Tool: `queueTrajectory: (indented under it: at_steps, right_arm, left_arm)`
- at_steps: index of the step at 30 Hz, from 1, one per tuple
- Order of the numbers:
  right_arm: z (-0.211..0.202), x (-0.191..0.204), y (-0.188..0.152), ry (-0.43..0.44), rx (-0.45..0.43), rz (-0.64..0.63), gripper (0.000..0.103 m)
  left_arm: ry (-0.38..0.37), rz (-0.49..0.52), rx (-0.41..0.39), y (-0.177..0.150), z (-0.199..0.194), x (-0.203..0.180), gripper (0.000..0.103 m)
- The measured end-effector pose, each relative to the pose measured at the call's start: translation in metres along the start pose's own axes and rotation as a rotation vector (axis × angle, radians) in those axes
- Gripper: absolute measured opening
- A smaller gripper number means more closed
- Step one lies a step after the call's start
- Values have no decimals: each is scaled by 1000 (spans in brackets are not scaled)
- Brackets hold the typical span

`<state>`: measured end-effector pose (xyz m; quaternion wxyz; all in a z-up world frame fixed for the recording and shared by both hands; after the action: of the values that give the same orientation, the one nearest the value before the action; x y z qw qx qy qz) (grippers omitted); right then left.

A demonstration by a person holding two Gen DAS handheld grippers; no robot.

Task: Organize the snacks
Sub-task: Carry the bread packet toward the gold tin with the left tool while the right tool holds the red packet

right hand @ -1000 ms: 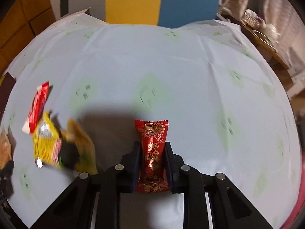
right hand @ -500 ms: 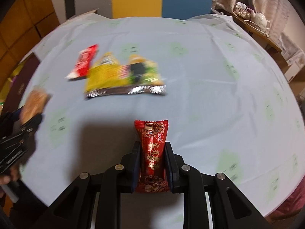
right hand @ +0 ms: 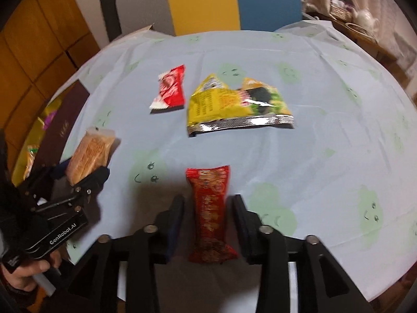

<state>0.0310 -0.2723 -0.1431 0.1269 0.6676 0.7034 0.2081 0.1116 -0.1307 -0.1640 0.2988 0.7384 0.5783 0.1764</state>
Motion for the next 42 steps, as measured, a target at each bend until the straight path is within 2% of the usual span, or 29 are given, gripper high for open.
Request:
queueTrajectory:
  at_steps: [3, 5, 8, 13, 15, 16, 17, 20, 22, 28, 33, 42]
  right_arm:
    - [-11, -15, -2, -16, -34, 28, 48]
    - [-16, -24, -2, -12, -43, 56, 55]
    - [-15, -29, -6, -14, -35, 67, 55]
    - [-6, -10, -7, -11, -16, 23, 54]
    - [-1, -3, -7, -37, -11, -13, 46]
    - [1, -1, -7, -41, -10, -27, 28]
    - [6, 2, -7, -41, -4, -46, 23]
    - [8, 10, -6, -110, -15, -133, 22]
    - [9, 13, -6, -122, -20, -155, 22]
    - [7, 6, -11, -65, -37, -114, 24]
    - [10, 13, -10, -118, -68, -160, 24]
    - [8, 11, -13, -110, -69, -150, 24]
  left_arm:
    - [-5, -1, -3, 1, 0, 1, 62]
    - [-9, -4, -5, 0, 0, 1, 62]
    - [-9, -5, -5, 0, 0, 2, 62]
    - [-13, -5, -5, -2, -2, 2, 62]
    - [-13, -3, -5, -1, -2, 3, 62]
    - [-13, -3, -6, -1, -2, 3, 62]
    - [-13, -3, -8, -1, -2, 3, 62]
    - [-9, 1, -10, -2, -2, 2, 62]
    - [-9, 3, -11, -2, -2, 2, 62]
    - [0, 6, -2, -2, -2, 1, 62]
    - [10, 3, 19, 1, -1, 0, 62]
    - [14, -5, 44, 3, 0, 0, 62]
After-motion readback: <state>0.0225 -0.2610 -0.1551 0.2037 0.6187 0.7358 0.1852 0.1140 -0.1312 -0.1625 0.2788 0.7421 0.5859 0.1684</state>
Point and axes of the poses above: each gripper's, at about its wrist camera, not at the fingertips, and z roughly the way its jaws point, x to its left, y to its top, the point moved 10 cm from there along z, roughly the way its jaws point, and after that the axes turned 9 degrees about -z, right-handed, at the moved point
